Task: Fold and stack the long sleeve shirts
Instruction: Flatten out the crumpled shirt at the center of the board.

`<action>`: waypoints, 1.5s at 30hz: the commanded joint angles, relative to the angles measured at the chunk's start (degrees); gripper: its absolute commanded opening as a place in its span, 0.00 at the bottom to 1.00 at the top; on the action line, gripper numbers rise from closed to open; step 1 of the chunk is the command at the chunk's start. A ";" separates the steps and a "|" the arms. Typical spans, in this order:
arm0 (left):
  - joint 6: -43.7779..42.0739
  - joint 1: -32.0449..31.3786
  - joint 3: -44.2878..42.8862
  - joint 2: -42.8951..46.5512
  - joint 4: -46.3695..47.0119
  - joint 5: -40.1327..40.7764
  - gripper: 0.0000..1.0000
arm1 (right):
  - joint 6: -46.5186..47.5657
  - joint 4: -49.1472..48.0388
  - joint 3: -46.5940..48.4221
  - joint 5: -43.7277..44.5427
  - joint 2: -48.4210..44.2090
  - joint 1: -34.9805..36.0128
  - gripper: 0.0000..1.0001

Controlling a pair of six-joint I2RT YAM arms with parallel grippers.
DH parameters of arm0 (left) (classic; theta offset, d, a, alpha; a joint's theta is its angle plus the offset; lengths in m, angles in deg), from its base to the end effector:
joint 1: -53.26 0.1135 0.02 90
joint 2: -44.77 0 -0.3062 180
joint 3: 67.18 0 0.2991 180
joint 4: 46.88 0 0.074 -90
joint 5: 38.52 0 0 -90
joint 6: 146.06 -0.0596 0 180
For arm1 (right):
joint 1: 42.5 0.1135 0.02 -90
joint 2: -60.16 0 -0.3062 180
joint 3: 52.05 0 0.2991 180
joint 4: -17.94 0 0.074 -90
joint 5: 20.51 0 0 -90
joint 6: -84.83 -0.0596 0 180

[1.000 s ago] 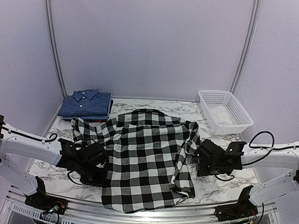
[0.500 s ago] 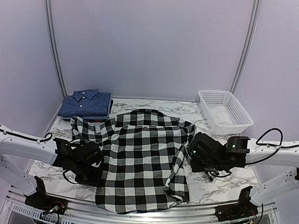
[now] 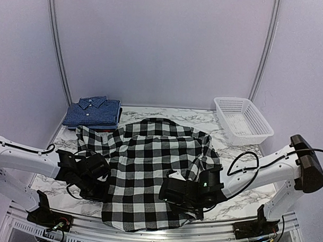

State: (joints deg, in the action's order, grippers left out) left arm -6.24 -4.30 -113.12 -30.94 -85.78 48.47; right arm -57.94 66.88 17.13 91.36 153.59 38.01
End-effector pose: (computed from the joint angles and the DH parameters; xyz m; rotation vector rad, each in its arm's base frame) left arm 0.1329 -0.2149 0.1373 0.2117 2.9155 -0.4891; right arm 0.0793 0.3400 0.1725 -0.5668 2.6137 0.1578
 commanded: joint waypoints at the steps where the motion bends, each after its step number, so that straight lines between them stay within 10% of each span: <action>1: -0.89 0.34 0.92 0.73 -3.65 -0.29 0.00 | -3.90 2.03 0.84 0.73 1.40 0.17 0.31; 11: -0.93 0.34 1.10 0.61 -3.68 -0.25 0.00 | -6.72 5.54 -2.69 1.33 -1.27 0.17 0.00; 28: -0.60 1.57 4.54 6.18 -6.88 -0.17 0.00 | -20.28 17.21 -20.45 -2.85 -26.56 0.17 0.00; 36: -0.25 2.25 5.43 8.66 -8.53 -0.51 0.01 | -18.69 18.22 -21.06 -3.89 -32.12 0.15 0.16; 40: -1.02 2.28 3.21 10.46 -9.76 -0.75 0.27 | -15.35 18.35 -15.91 -0.33 -32.66 0.05 0.48; 45: -3.54 4.00 -4.35 11.27 -13.74 2.87 0.40 | -0.15 10.61 -9.19 -1.32 -30.12 -9.84 0.51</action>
State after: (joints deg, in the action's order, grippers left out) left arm -7.46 -1.85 -111.11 -21.06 -94.92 48.60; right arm -70.00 84.65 2.31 89.15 122.07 35.19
